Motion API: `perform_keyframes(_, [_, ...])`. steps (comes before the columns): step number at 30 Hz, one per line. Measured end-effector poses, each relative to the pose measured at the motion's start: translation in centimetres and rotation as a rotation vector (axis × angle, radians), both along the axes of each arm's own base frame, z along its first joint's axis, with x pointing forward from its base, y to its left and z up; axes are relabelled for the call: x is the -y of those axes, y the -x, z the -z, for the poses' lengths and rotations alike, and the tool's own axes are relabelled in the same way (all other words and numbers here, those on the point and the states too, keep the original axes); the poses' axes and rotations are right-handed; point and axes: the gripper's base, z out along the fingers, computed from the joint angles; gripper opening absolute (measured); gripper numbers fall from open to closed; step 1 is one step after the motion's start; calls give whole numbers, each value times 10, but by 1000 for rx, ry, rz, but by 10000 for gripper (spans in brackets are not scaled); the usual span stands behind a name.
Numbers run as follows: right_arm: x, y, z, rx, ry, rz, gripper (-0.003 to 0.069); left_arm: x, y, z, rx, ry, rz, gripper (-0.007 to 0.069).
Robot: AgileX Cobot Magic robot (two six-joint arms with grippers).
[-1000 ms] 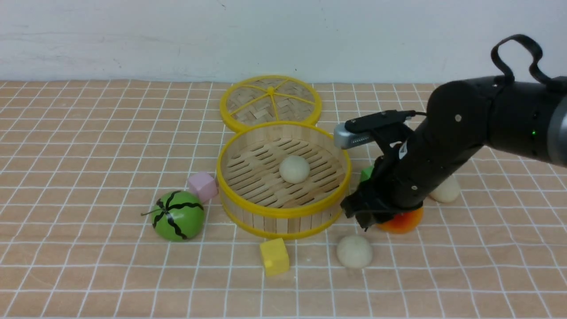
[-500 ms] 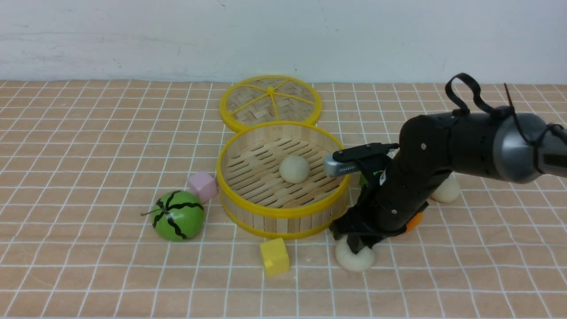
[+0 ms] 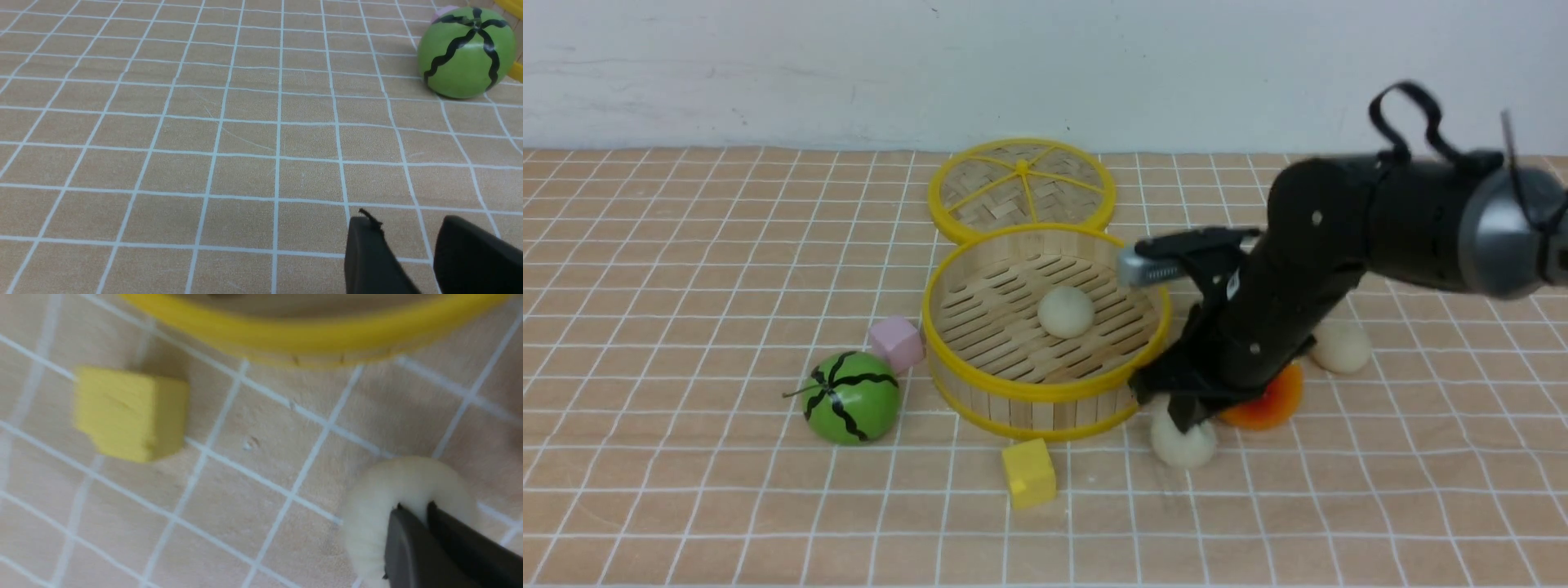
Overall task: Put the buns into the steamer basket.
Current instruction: Use the right arm to put the steamed stuffed bun into the steamer
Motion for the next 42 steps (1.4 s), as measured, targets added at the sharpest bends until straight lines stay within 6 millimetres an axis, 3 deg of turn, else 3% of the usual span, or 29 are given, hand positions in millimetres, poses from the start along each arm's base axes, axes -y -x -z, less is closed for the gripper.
perform_keyframes(6, [-11, -9, -66, 97, -130, -6, 1, 0, 0, 0, 0, 0, 0, 239])
perform_keyframes(10, [-20, -13, -87, 143, -231, -15, 1, 0, 0, 0, 0, 0, 0, 239])
perform_keyframes(12, [-25, -17, -89, 151, -285, -14, 1, 0, 0, 0, 0, 0, 0, 239])
perform_keyframes(16, [-40, -33, -74, 162, -402, 6, 1, 0, 0, 0, 0, 0, 0, 239])
perform_keyframes(22, [-64, -56, -27, 198, -455, 12, 1, 0, 0, 0, 0, 0, 0, 239])
perform_keyframes(33, [-75, -69, 27, 170, -399, 16, 8, 0, 0, 0, 0, 0, 0, 239])
perform_keyframes(36, [-76, -70, 35, 158, -387, 17, 29, 0, 0, 0, 0, 0, 0, 239])
perform_keyframes(42, [-76, -71, 37, 162, -383, 16, 170, 0, 0, 0, 0, 0, 0, 239])
